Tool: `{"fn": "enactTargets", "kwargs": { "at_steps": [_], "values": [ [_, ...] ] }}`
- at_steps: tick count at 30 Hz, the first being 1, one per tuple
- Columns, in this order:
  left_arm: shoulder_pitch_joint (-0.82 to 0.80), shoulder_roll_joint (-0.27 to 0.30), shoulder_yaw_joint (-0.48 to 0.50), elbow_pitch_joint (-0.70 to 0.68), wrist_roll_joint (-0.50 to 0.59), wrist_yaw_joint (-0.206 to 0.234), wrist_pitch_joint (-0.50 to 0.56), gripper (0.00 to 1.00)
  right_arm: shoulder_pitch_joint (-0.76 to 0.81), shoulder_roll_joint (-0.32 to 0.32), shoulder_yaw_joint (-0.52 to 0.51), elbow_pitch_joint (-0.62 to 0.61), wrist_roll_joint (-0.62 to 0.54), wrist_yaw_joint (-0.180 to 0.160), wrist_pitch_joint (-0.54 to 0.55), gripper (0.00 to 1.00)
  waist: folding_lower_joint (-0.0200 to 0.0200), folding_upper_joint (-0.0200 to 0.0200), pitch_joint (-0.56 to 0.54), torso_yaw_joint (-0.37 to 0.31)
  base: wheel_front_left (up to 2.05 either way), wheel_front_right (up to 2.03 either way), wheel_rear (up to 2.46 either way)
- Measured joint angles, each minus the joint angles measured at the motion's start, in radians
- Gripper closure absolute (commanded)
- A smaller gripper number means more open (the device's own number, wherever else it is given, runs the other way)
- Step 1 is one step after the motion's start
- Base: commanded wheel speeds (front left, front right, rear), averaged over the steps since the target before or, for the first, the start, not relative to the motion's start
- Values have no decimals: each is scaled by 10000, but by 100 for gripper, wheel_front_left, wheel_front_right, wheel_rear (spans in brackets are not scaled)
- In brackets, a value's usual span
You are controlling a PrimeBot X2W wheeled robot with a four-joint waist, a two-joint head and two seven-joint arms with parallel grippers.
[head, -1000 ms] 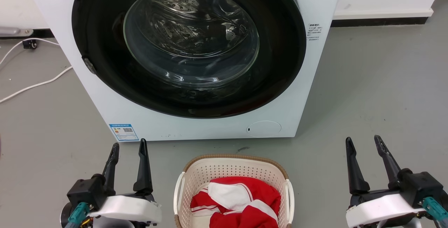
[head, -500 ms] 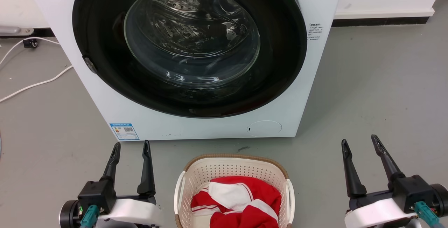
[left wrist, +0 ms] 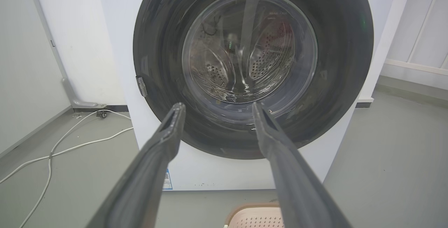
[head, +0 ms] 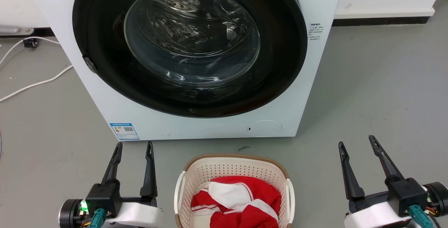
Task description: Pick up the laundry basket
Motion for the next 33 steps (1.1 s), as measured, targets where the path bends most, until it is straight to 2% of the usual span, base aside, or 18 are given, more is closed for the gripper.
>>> {"fn": "enactTargets", "kwargs": {
  "at_steps": [33],
  "values": [
    [85, 2, 52, 15, -4, 17, -12, 0, 18, -2, -128, 186, 838, 0, 0, 0, 0, 0, 19, 24, 0, 0, 0]
  ]
}}
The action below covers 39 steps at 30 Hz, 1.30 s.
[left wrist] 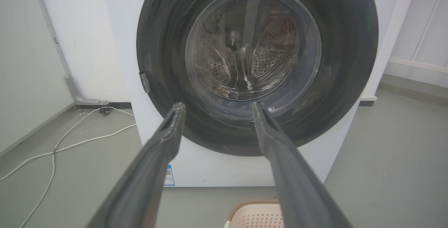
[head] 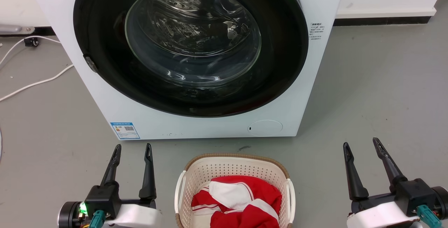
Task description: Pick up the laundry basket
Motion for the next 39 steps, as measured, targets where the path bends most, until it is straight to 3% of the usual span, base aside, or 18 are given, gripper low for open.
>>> {"fn": "enactTargets", "kwargs": {
  "at_steps": [9, 17, 29, 39],
  "values": [
    [-30, 0, 21, 96, -17, -61, 0, 0, -15, 0, -13, 21, 19, 0, 0, 0, 0, 0, 113, -12, 0, 0, 0],
    [-797, 6, 382, 932, 73, -619, 0, 0, -540, -4, -12, 593, -244, 0, -2, 0, 0, 0, 617, -37, 0, 0, 0],
    [-2839, 171, 686, 3858, -198, -1221, -2, 0, -2451, -12, 514, 3647, -853, 2, -2, 0, 1, 0, 2045, -189, 0, 0, 0],
    [-5195, 706, 153, 6602, -351, -1383, 0, 0, -4609, -13, 899, 6117, -1170, 2, -2, 0, 2, -1, 3805, -280, 0, 0, 0]
  ]
}}
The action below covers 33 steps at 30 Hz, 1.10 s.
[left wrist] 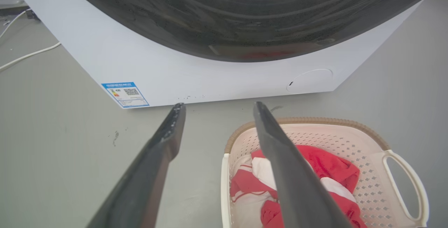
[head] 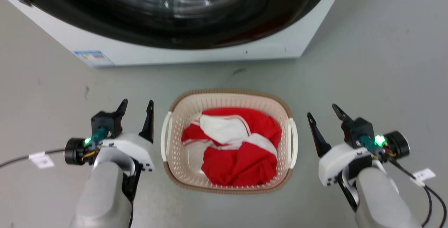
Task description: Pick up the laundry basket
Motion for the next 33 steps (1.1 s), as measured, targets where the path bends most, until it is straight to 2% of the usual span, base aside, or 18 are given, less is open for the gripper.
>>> {"fn": "enactTargets", "kwargs": {
  "at_steps": [9, 16, 33],
  "values": [
    [-2134, 470, -1208, 2539, -481, -12, -2, 0, -1867, -4, 441, 1894, -267, 0, -2, 0, 0, 0, 1694, -115, 0, 0, 0],
    [-3390, 550, -2222, 4084, -1233, -12, 242, 0, -2960, 0, 698, 3586, -401, 0, 0, 0, 0, 0, 2721, -162, 0, 0, 0],
    [-4228, 596, -3985, 5221, -2823, -12, 1103, 0, -4289, 0, 1950, 5680, 803, 0, 194, 0, -1, 0, 3921, -74, 0, 0, 0]
  ]
}}
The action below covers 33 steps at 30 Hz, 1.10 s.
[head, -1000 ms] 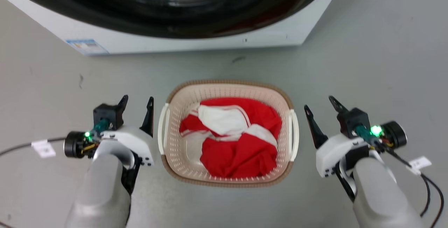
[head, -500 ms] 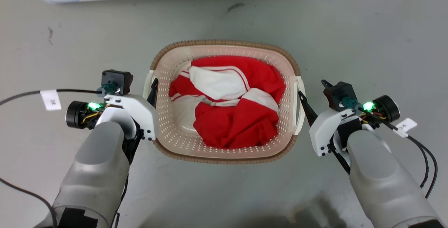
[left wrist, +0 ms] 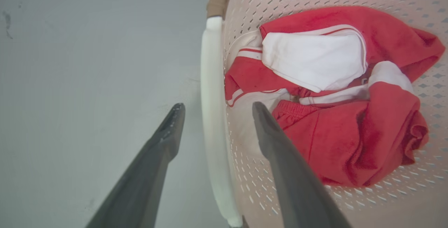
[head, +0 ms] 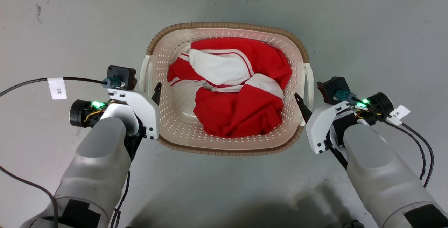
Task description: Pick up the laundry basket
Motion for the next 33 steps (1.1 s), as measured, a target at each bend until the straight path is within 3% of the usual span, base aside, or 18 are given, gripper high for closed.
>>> {"fn": "enactTargets", "kwargs": {
  "at_steps": [10, 11, 12, 13, 22, 33],
  "values": [
    [-177, -33, -828, 65, -671, 0, 286, 0, -315, 0, 389, 366, 405, 0, 497, 0, -1, 0, 357, 51, 0, 0, 0],
    [-195, -33, -922, 75, -746, 0, 357, 12, -343, -2, 410, 391, 445, 0, 520, 0, -1, 0, 381, 56, 0, 0, 0],
    [-206, -35, -1007, 81, -813, 0, 399, 72, -372, -2, 424, 403, 466, 0, 531, 65, 0, 0, 402, 62, 0, 0, 0],
    [-222, -29, -1083, 88, -840, 0, 405, 100, -399, -2, 433, 418, 525, 0, 570, 100, 0, 0, 419, 68, 0, 0, 0],
    [-203, -90, -1672, 107, -1498, 0, 546, 100, -444, 40, 786, 548, 905, 0, 968, 100, 0, 0, 126, 120, 0, 0, 0],
    [628, -69, -2470, 2, -2435, 4, 1110, 100, 169, 25, 1613, 633, 1689, -2, 1361, 100, -2, 0, -1379, 150, 0, 0, 0]
  ]
}}
